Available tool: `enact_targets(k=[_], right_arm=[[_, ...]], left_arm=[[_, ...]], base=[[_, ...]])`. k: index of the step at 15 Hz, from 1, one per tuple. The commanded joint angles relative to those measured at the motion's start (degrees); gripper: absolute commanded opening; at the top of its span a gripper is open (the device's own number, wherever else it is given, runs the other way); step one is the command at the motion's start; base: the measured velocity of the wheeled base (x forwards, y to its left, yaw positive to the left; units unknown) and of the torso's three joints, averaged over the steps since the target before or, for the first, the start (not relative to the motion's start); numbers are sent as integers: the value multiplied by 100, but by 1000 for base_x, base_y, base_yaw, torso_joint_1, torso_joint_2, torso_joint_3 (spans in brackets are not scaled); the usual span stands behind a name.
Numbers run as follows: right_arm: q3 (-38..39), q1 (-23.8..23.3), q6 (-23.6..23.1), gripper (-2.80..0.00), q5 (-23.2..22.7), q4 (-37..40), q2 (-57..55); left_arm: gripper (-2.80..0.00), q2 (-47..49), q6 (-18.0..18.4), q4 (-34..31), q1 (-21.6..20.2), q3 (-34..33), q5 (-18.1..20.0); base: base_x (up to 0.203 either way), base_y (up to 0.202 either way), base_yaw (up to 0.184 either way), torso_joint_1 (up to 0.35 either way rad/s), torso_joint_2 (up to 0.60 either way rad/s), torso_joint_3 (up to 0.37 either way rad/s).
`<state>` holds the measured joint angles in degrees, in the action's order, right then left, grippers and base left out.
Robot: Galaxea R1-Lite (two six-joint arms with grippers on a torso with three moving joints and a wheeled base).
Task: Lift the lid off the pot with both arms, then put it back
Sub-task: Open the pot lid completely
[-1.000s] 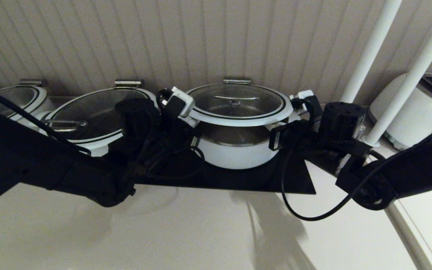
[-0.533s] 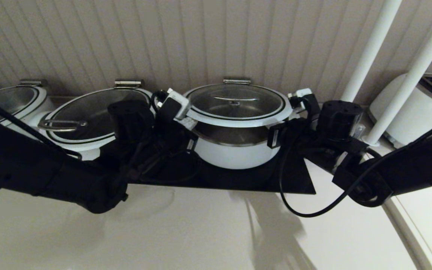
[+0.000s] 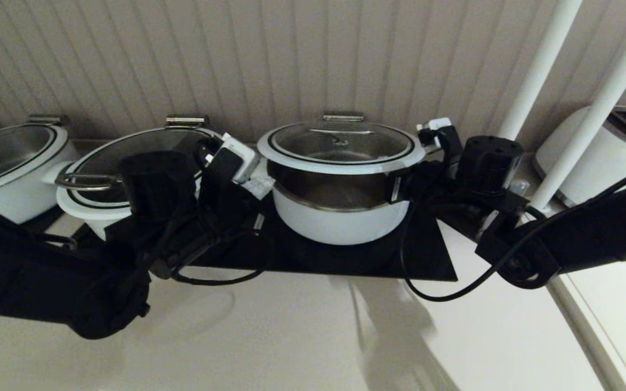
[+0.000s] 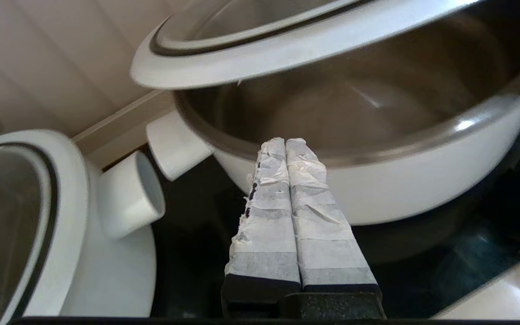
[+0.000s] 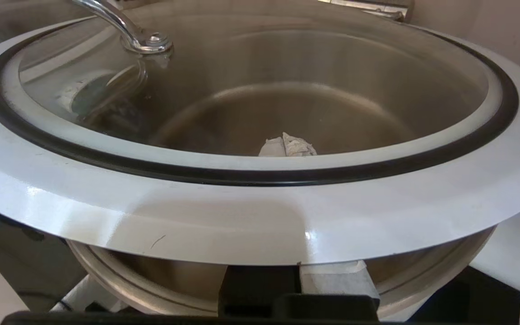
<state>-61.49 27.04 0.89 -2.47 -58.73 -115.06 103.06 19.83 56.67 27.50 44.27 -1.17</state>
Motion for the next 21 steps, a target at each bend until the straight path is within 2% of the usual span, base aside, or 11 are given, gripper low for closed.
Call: enact_targets(k=[1, 9, 11, 16, 21], right_arm=[[-21, 3, -1, -280, -7, -42, 1], [-337, 3, -10, -280, 37, 20, -5], [-407, 3, -10, -280, 63, 2, -60], [-633, 3, -10, -280, 89, 10, -122], [-783, -14, -12, -280, 89, 20, -148]], left_arm=[[-280, -285, 14, 16, 1, -177, -31], [-280, -1435, 13, -18, -145, -1156, -453], [-280, -1828, 13, -23, -396, -1550, -461], [-280, -2769, -17, -34, -1408, -2551, -441], [-280, -3658, -147, -459, -1917, -3225, -479]], base=[[0, 0, 0, 0, 0, 0], [0, 0, 0, 0, 0, 0], [0, 0, 0, 0, 0, 0], [0, 0, 0, 0, 0, 0], [0, 0, 0, 0, 0, 0]])
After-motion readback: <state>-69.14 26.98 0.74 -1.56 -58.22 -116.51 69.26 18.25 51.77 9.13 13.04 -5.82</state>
